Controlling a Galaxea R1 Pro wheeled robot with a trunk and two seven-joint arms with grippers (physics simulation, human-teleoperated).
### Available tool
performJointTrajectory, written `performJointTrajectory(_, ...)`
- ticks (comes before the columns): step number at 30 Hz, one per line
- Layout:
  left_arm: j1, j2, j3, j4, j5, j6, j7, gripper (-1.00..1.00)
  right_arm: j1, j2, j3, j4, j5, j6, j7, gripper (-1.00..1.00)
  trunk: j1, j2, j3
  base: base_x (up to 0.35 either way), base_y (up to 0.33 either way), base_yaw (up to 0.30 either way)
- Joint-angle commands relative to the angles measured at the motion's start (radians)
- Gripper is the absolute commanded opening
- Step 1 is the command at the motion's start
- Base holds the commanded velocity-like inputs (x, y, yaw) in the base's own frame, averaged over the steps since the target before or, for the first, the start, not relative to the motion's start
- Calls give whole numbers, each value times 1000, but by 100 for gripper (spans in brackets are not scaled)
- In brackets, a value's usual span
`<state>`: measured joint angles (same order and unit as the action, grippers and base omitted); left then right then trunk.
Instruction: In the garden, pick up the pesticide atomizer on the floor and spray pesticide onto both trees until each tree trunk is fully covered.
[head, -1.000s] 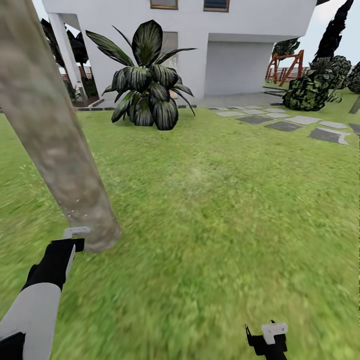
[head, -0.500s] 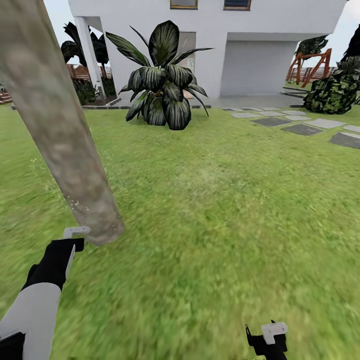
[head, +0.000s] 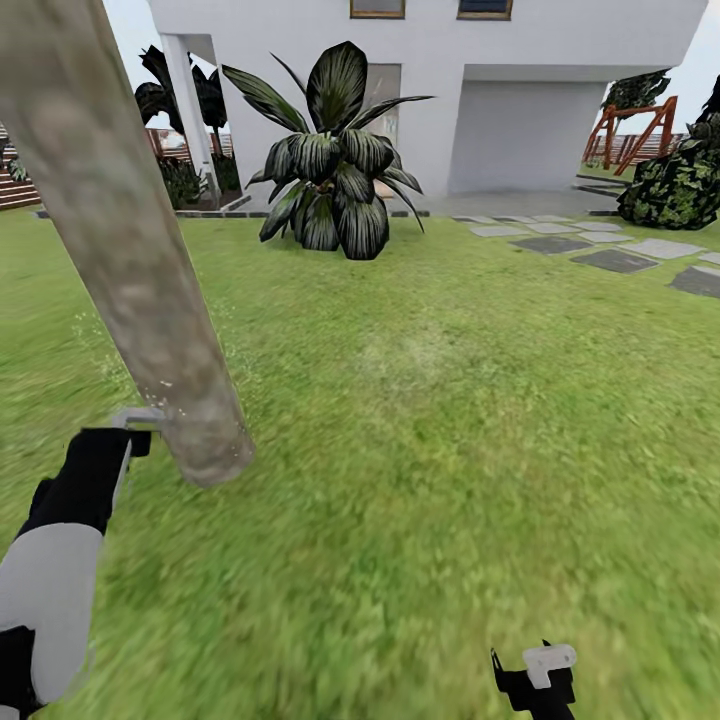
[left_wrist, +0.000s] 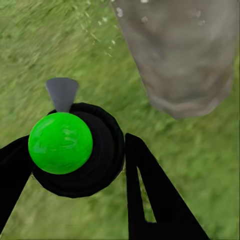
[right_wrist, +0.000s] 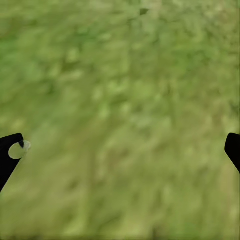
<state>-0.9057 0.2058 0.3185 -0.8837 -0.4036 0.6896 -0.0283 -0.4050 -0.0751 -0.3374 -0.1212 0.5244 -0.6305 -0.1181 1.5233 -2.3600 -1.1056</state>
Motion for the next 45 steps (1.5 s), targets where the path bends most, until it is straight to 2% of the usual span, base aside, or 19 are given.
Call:
performJointTrajectory(1,1,15,0,0,10,0,-42,-100,0,0,0,0,0,0,0,100,0,0,0,0,0,0)
performJointTrajectory(5,-4,5,-10,-1,9,1,-87,-100,0,1,0,0,-1,1,-1,100,0,0,0,0,0,0)
performJointTrajectory(9,-91,-3,-10,1,11,11,-109,-100,0,1,0,0,-1,0,-2,100,0,0,0,0,0,178)
performJointTrajectory(11,-131,7,-11,0,9,73,-153,-100,0,1,0,0,-1,0,-2,100,0,0,0,0,0,271)
performJointTrajectory(13,-147,13,-12,-2,6,100,-179,-100,0,1,0,0,-1,0,-2,100,0,0,0,0,0,273)
performJointTrajectory(18,-139,15,-14,-4,2,104,-190,-100,0,1,0,0,-1,1,-1,100,0,0,0,0,-52,65)
performJointTrajectory(22,-137,13,-16,-49,1,108,-188,-100,0,1,0,0,-1,1,0,100,0,0,0,0,-257,1)
performJointTrajectory(34,-134,10,-17,-49,0,111,-188,-100,0,1,0,0,0,1,0,100,0,0,0,195,-175,199)
performJointTrajectory(45,-132,15,-15,-50,-5,120,-183,-100,0,1,0,0,0,1,0,100,0,0,0,80,-226,16)
